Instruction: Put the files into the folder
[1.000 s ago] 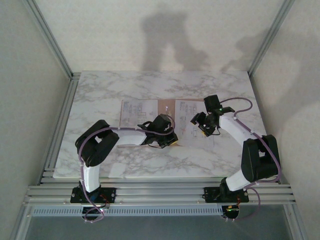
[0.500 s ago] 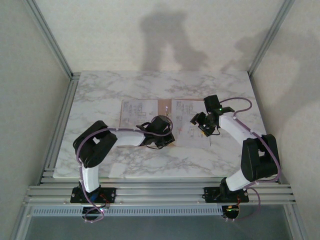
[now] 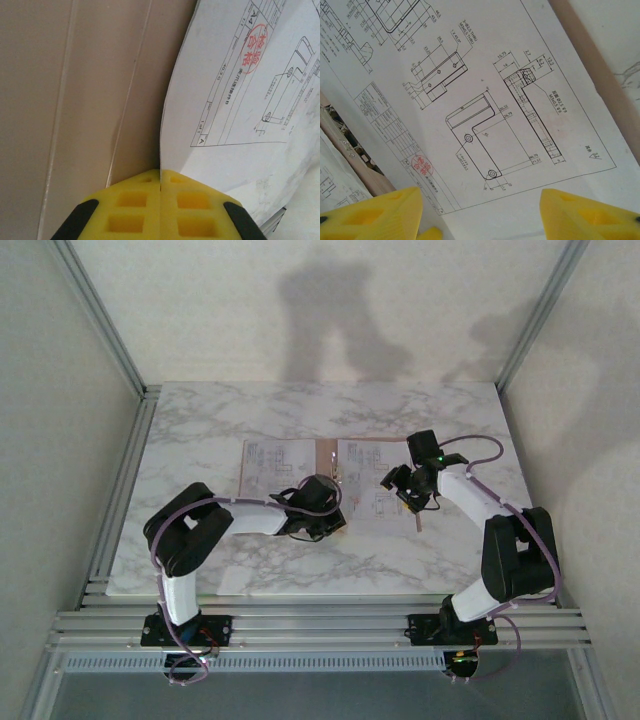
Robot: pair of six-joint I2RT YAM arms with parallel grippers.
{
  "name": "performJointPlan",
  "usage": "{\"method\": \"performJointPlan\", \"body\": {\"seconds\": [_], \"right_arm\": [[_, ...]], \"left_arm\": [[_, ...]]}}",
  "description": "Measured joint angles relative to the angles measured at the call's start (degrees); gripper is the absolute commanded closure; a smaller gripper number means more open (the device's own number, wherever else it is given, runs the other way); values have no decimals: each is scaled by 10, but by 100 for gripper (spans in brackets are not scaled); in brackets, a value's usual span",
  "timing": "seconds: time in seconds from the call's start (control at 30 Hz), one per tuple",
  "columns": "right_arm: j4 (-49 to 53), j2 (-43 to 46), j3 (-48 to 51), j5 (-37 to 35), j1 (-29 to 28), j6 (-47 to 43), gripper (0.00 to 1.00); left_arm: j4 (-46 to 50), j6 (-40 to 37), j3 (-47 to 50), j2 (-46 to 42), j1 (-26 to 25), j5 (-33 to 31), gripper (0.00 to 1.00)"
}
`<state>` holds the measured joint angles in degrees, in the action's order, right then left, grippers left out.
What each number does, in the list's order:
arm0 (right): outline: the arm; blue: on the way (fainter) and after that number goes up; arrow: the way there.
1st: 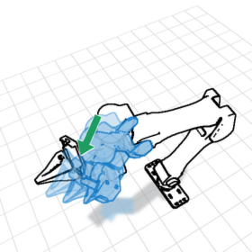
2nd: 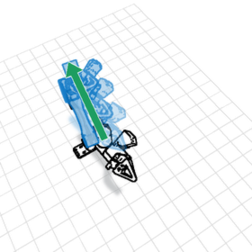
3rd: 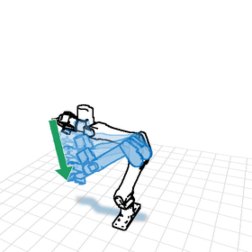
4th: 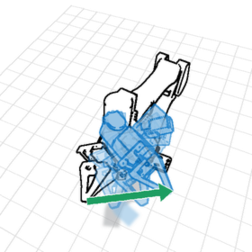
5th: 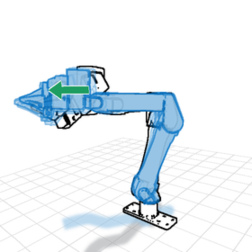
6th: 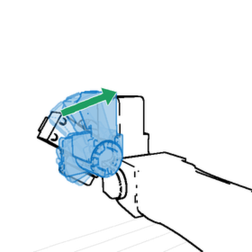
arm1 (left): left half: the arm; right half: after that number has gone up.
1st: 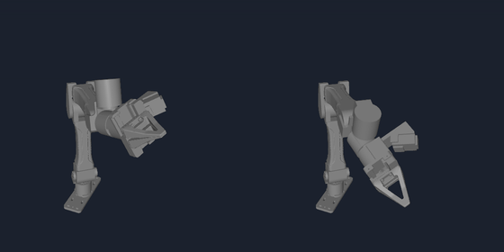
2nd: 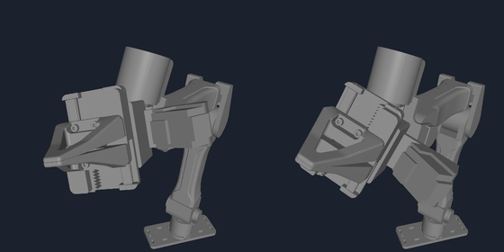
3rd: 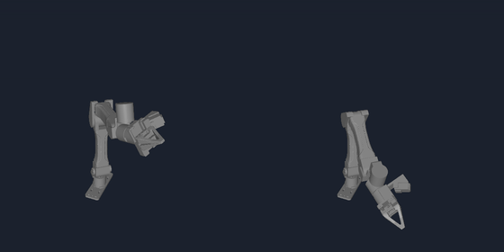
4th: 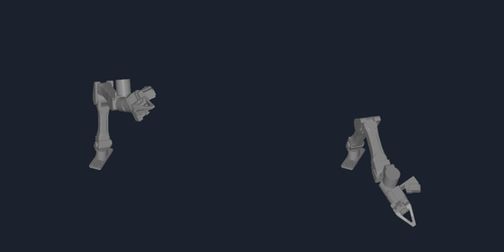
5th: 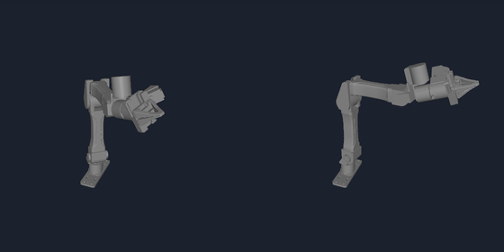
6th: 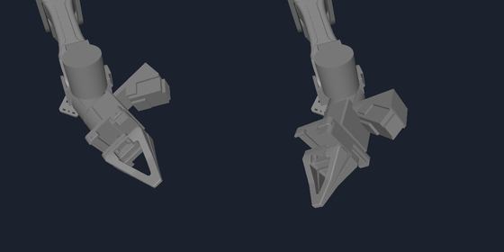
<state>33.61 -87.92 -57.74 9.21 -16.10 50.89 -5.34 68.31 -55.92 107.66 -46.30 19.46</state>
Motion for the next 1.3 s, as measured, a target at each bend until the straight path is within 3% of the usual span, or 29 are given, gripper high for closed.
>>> {"method": "performJointPlan", "body": {"seconds": [1.3], "right_arm": [[0,0,3,0,0,-7,36]], "left_arm": [[-35,42,4,0,0,-1,100]]}}
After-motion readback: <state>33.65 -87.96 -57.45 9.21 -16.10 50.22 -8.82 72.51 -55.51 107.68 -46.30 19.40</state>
